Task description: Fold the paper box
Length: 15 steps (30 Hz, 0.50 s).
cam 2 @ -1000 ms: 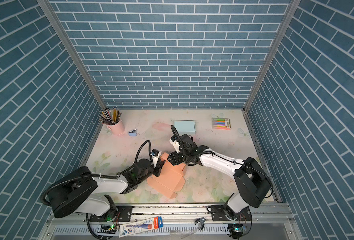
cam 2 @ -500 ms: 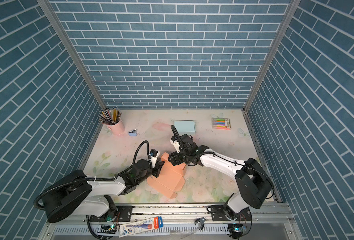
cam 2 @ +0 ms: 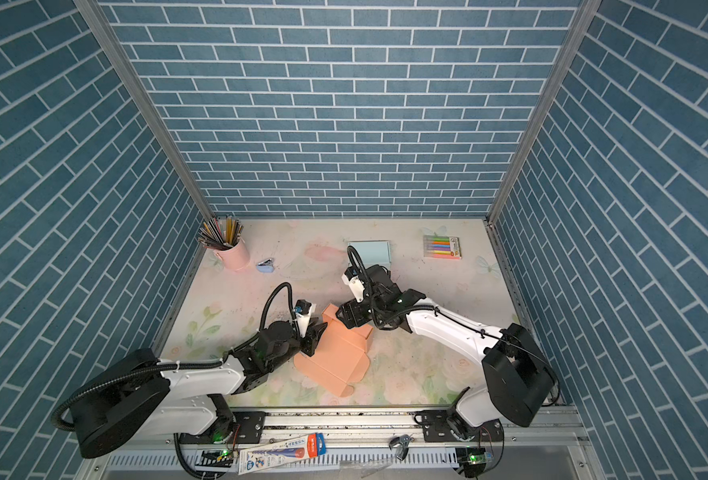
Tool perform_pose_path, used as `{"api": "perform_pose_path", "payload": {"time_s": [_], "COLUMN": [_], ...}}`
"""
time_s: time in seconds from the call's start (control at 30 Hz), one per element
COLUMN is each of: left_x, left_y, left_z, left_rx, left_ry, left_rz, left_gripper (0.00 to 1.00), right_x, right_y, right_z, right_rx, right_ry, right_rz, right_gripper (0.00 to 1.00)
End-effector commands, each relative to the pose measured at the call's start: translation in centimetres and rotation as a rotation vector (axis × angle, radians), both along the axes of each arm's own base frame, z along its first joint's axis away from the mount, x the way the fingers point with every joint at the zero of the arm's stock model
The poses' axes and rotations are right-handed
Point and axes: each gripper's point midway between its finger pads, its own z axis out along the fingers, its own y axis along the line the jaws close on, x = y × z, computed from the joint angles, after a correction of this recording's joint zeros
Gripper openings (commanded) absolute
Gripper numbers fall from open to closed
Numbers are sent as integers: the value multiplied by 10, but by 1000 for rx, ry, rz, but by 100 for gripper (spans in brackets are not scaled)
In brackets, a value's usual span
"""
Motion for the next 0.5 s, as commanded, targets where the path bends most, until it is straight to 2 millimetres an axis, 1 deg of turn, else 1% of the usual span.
{"api": "perform_pose_path", "payload": {"time_s": [0.0,0.13,0.2,0.27,0.37,0.47], "left_x": [-6,-9,-10,-12,-20,-28], "left_y": [2,6,7,6,4,7], "left_z": [-2,-3,-7,-15,-24,-28], "left_rx": [-5,-25,-28,-22,-48,-66], "left_ry": [18,50,97,163,243,284], "left_rz": [-2,16,26,39,34,36], "left_gripper": [37,39,43,44,44,45], "right_x": [-5,-10,-11,-13,-13,-12], "right_y": [5,6,5,6,6,5], "right_z": [14,7,1,-6,-14,-21], "right_rx": [34,-18,-58,-97,-148,-205], "right_ry": [-29,-25,-28,-24,-25,-31], "right_rz": [63,93,104,115,120,114], "right_gripper": [77,80,80,80,80,80]}}
